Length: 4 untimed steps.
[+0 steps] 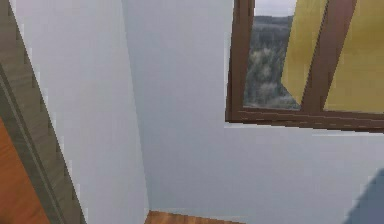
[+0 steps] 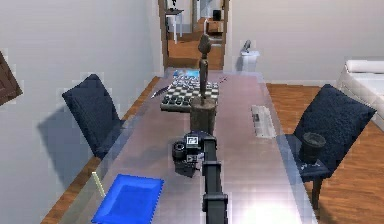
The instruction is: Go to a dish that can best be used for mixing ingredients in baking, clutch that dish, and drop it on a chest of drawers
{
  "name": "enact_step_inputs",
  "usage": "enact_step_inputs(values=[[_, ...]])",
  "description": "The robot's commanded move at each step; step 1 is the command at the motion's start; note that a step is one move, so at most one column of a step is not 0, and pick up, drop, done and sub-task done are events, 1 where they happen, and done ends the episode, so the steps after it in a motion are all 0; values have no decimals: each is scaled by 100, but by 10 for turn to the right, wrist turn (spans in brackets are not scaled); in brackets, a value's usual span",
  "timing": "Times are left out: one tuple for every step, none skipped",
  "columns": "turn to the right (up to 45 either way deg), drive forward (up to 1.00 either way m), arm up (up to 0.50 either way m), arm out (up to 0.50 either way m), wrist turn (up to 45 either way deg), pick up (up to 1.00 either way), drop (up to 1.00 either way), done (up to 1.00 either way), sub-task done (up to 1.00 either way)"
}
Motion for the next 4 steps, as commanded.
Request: enact_step_inputs(values=[[0,0,24,0,0,0,0,0,0],[0,0,0,0,-450,0,0,0,0],[0,0,0,0,-450,0,0,0,0],[0,0,0,0,-450,0,0,0,0]])
